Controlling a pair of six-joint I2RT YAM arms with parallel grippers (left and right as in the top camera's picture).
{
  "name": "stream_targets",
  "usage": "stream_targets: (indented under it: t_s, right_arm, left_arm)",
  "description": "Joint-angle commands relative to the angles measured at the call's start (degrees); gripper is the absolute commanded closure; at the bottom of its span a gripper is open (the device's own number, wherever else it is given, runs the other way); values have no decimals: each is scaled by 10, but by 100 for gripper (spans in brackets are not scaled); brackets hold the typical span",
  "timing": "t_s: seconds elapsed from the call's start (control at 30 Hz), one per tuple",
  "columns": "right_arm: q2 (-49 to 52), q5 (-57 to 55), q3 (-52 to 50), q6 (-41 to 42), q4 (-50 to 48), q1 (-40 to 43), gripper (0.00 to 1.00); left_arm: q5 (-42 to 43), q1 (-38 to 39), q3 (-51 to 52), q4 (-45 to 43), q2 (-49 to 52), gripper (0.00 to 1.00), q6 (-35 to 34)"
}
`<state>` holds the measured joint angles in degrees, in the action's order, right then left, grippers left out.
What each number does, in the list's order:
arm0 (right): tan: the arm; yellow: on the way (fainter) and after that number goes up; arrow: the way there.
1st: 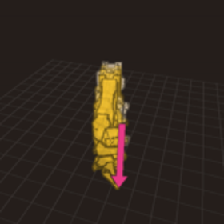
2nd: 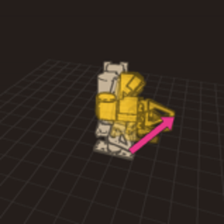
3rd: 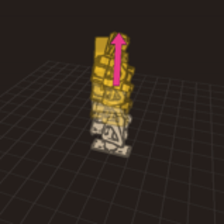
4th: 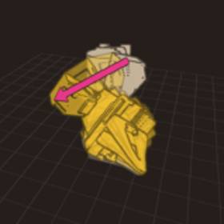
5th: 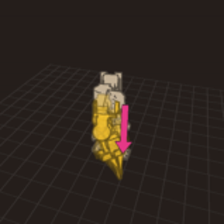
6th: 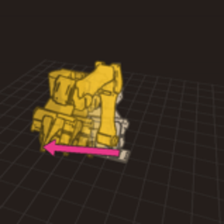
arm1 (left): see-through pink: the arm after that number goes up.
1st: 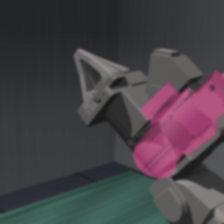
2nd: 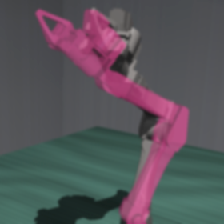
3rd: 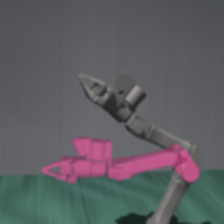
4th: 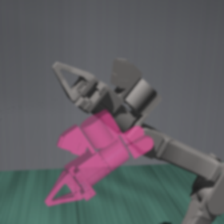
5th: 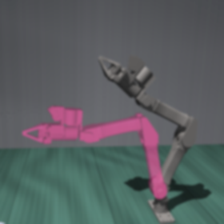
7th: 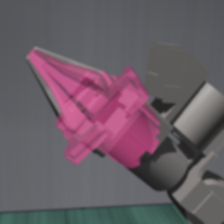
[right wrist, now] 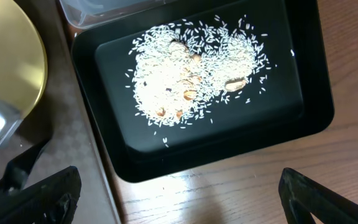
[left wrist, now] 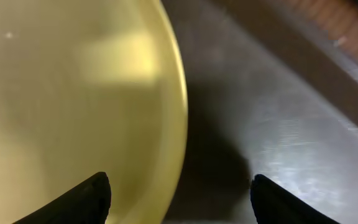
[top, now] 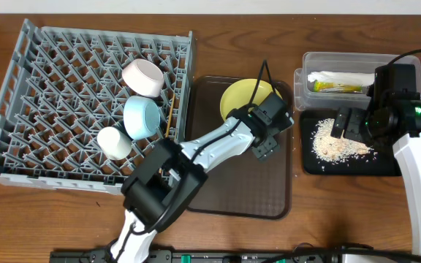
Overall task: Sort waste into correct bins and load items into the dishwasher
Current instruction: 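Reach the left gripper to the yellow plate rim and grasp it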
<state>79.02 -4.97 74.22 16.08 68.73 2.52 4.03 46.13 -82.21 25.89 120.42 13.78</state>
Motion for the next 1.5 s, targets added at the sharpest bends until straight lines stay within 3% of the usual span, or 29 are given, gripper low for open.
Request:
stream_targets:
  t_s: [0.0,0.07,0.27,0.47,0.77,1.23,1.47]
  right_arm:
    - [-3,-6,8,-5,1,2,1]
    - [-3,-6,8,-5,1,2,1]
    - [-3,-6,8,-5,1,2,1]
    - [-3,-6,8,-5,1,2,1]
    - [-3,-6,8,-5,1,2,1]
    - [-3,-6,8,-5,1,2,1]
    - [-3,-6,8,-5,2,2,1]
  left_arm:
    - [-21,-2,2,3,12,30,10]
    - [-21,-1,2,6,12,38,9]
    - [-19,0,2,26,12,77,5]
    - [-19,0,2,40,12,92,5]
    - [-20,0,2,53,-21,92,5]
    - [-23,-10,2,54,-176,92,5]
    - [-22,-47,2,52,-243,92,-44]
